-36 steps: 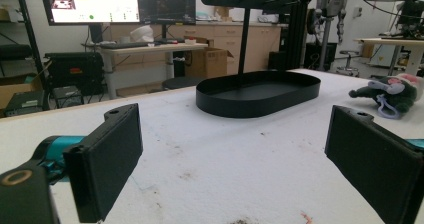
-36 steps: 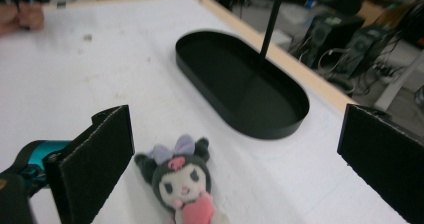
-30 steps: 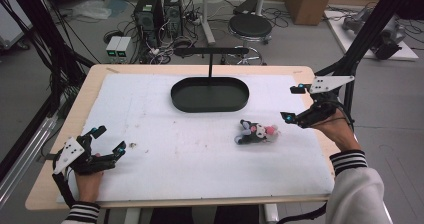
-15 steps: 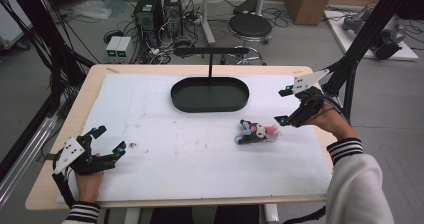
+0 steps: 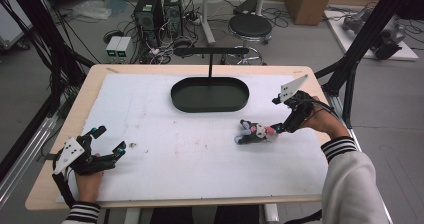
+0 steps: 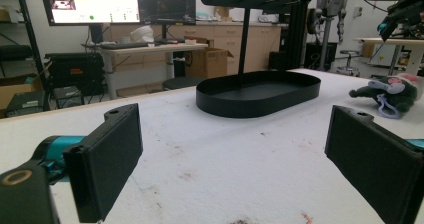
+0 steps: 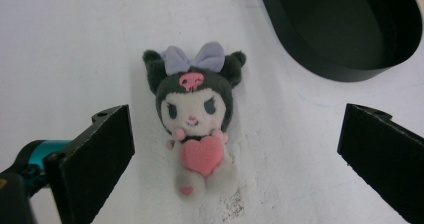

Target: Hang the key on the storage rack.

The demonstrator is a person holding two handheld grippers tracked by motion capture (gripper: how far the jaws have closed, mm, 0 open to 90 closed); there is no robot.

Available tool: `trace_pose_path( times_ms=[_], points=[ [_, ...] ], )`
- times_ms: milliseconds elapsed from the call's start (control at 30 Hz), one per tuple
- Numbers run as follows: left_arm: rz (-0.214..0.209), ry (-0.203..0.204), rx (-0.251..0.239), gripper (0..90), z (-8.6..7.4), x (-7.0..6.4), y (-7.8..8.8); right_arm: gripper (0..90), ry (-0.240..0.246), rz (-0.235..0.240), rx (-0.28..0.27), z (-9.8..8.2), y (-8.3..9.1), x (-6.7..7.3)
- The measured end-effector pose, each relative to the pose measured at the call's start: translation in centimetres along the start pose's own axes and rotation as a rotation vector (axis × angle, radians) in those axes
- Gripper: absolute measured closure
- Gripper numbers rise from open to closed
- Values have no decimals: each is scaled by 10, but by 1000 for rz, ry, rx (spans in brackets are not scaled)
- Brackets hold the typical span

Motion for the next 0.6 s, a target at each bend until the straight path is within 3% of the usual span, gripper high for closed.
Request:
trace_pose_path(
  times_ms=[300, 600],
  points=[
    [1, -2, 0, 88, 0, 0, 0, 6, 32, 57, 92, -7, -14, 6],
    [1, -2, -1, 88, 0, 0, 0, 6, 59, 73, 129, -9, -24, 6]
  ],
)
Point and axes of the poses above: each handheld gripper's, and its own axes: y roughly backward along the jaws, z roughly out of its top, x roughly to its left, the point moved 7 cm from there along -y, roughly forward along the jaws, and after that the axes turned 2 degrees about x, right-handed, at the moved point
